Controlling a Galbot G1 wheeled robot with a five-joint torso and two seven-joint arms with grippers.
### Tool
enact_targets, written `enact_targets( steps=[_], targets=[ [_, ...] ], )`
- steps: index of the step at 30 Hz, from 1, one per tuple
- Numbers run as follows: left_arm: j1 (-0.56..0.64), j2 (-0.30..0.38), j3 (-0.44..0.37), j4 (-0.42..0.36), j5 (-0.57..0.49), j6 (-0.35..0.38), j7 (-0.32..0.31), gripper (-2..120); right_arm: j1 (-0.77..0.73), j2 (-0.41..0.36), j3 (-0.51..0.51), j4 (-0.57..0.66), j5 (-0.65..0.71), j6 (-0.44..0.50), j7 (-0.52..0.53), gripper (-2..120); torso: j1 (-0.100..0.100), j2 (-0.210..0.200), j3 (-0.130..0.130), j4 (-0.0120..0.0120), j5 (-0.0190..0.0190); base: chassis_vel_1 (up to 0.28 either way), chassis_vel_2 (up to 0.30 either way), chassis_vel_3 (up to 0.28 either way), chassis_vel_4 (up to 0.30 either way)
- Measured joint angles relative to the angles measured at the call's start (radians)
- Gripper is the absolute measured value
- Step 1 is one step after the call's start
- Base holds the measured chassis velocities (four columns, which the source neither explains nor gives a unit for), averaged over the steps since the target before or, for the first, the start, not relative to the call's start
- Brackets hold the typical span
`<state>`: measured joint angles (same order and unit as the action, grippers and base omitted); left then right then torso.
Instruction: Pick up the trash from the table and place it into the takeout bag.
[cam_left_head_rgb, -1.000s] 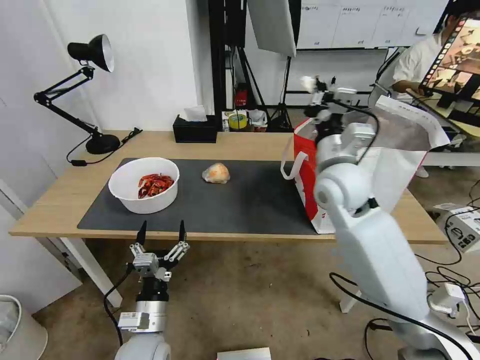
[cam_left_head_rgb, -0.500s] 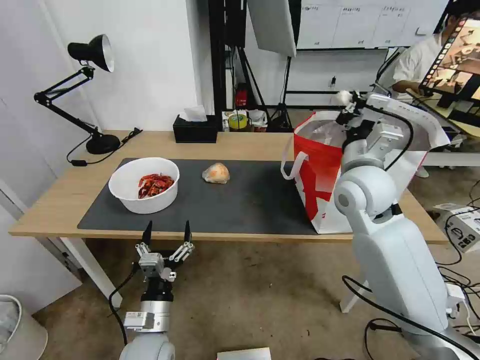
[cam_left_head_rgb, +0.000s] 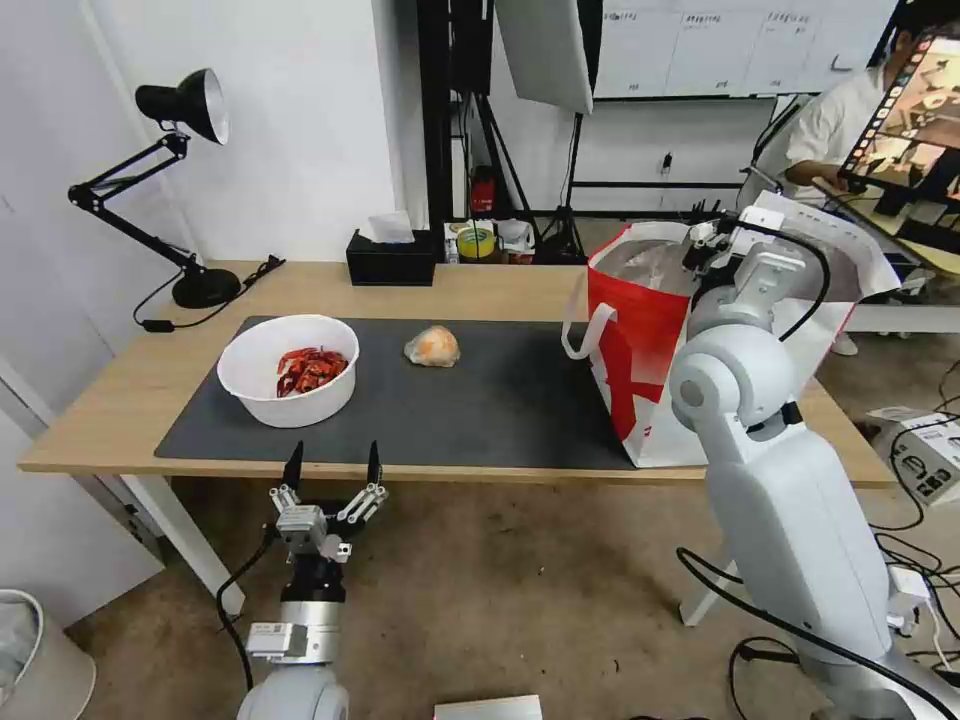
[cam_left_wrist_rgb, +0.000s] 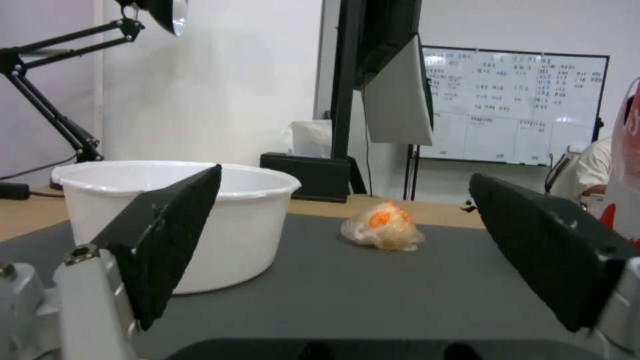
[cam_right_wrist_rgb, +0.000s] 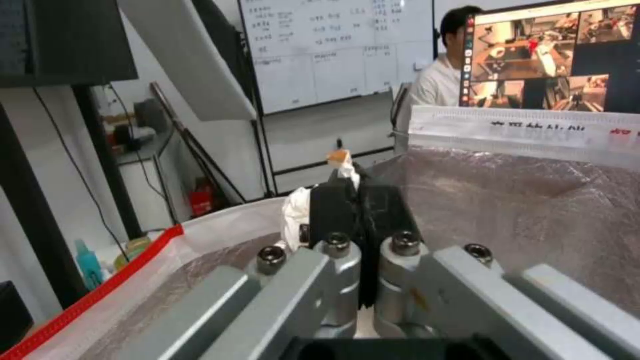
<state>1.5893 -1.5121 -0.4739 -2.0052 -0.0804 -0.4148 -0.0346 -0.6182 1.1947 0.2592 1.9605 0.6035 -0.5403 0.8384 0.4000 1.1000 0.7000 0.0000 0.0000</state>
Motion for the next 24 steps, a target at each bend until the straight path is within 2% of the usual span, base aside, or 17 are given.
enact_targets(
  steps=[1,2,4,5,7,11,12,14,15,17,19,20,24],
  targets=[
    [0.000,0.000,0.000,0.000,0.000,0.000,0.000,100,-0.002,0.000,0.000,0.001,-0.001,-0.001,0.001,5,0.000,0.000,0.000,0.0000,0.0000,0.000,0.000,0.000,0.000],
    [0.000,0.000,0.000,0.000,0.000,0.000,0.000,100,-0.002,0.000,0.000,0.001,-0.001,-0.001,0.001,5,0.000,0.000,0.000,0.0000,0.0000,0.000,0.000,0.000,0.000],
    [0.001,0.000,0.000,0.000,0.000,0.000,0.000,100,-0.003,0.000,0.000,0.002,-0.002,-0.001,0.001,15,0.000,0.000,0.000,0.0000,0.0000,0.000,0.000,0.000,0.000],
    [0.001,0.000,0.000,0.000,0.000,0.000,0.000,100,-0.003,0.000,0.000,0.002,-0.002,-0.001,0.001,15,0.000,0.000,0.000,0.0000,0.0000,0.000,0.000,0.000,0.000],
    [0.002,0.000,0.000,0.000,0.000,0.000,0.000,100,-0.002,0.000,0.002,0.003,-0.002,-0.001,0.002,26,0.000,0.000,0.000,0.0000,0.0000,0.000,0.000,0.000,0.000],
    [0.002,0.000,0.001,-0.001,0.000,0.000,0.000,100,-0.001,-0.001,0.003,0.004,-0.003,-0.001,0.002,34,0.000,0.000,0.000,0.0000,0.0000,0.000,0.000,0.000,0.000],
    [0.002,0.000,0.002,-0.001,0.000,0.000,0.000,100,-0.001,-0.002,0.005,0.006,-0.003,-0.001,0.002,43,0.000,0.000,0.000,0.0000,0.0000,0.000,0.000,0.000,0.000],
    [0.002,0.000,0.002,-0.001,0.000,0.000,0.000,100,-0.001,-0.002,0.005,0.006,-0.003,-0.001,0.002,43,0.000,0.000,0.000,0.0000,0.0000,0.000,0.000,0.000,0.000],
    [0.003,0.000,0.004,-0.003,0.000,0.000,0.000,100,-0.001,-0.005,0.008,0.008,-0.003,0.000,0.000,57,0.000,0.000,0.000,0.0000,0.0000,0.000,0.000,0.000,0.000],
    [0.003,0.000,0.005,-0.003,0.001,0.001,0.000,100,-0.001,-0.006,0.009,0.010,-0.003,0.001,-0.001,58,0.000,0.000,0.000,0.0000,0.0000,0.000,0.000,0.000,0.000],
    [0.005,-0.001,0.007,-0.005,0.002,0.003,0.000,100,-0.004,-0.008,0.012,0.016,-0.003,0.001,-0.005,71,0.000,0.000,0.000,0.0000,0.0000,0.000,0.000,0.000,0.000],
    [0.005,-0.001,0.007,-0.005,0.002,0.003,0.000,100,-0.004,-0.008,0.012,0.016,-0.003,0.001,-0.005,71,0.000,0.000,0.000,0.0000,0.0000,0.000,0.000,0.000,0.000],
    [0.005,-0.001,0.008,-0.008,0.003,0.005,0.000,100,-0.009,-0.011,0.015,0.020,-0.003,0.002,-0.010,88,0.000,0.000,0.000,0.0000,0.0000,0.000,0.000,0.000,0.000]
  ],
)
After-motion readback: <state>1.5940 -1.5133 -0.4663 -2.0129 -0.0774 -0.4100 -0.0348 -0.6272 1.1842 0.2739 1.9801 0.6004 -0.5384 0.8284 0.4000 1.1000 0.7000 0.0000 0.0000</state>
